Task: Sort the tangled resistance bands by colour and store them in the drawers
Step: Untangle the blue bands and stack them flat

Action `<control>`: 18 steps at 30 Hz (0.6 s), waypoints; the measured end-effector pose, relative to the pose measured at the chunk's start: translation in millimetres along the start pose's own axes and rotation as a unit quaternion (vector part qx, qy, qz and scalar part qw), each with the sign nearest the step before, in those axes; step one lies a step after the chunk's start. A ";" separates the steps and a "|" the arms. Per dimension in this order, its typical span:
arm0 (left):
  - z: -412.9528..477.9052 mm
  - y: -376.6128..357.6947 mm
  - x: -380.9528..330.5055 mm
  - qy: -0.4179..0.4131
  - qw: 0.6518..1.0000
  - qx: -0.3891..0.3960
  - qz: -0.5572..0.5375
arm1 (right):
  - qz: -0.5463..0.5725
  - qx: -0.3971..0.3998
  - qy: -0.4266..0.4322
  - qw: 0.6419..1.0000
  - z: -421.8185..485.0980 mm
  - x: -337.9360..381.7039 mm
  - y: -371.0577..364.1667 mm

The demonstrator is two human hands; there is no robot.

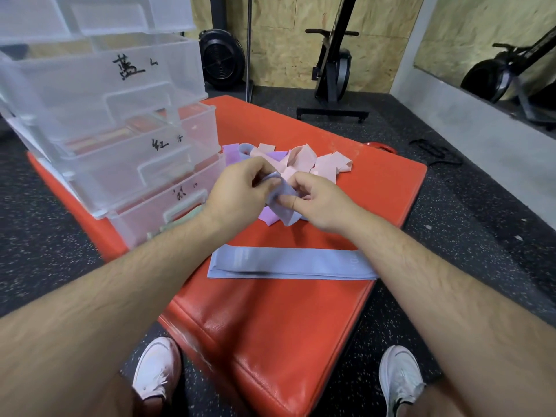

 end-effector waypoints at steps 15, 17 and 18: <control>-1.9 23.0 38.7 0.139 0.977 -0.063 -0.150 | -0.215 0.080 -0.120 0.966 -17.0 -73.1 33.9; -1.7 23.0 45.9 0.153 0.972 -0.055 -0.168 | -0.208 0.087 -0.131 0.965 -22.3 -81.4 36.5; -2.3 22.8 48.9 0.160 0.971 -0.051 -0.173 | -0.202 0.086 -0.130 0.967 -24.6 -84.4 37.6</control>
Point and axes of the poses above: each hand's wrist, its own z-axis towards the middle knuckle, its own y-axis out of the back of the hand, x = y × z, the point moved 5 cm from there along z, towards the middle knuckle, and after that the axes turned 1 degree about -y, right-handed, at the moved point
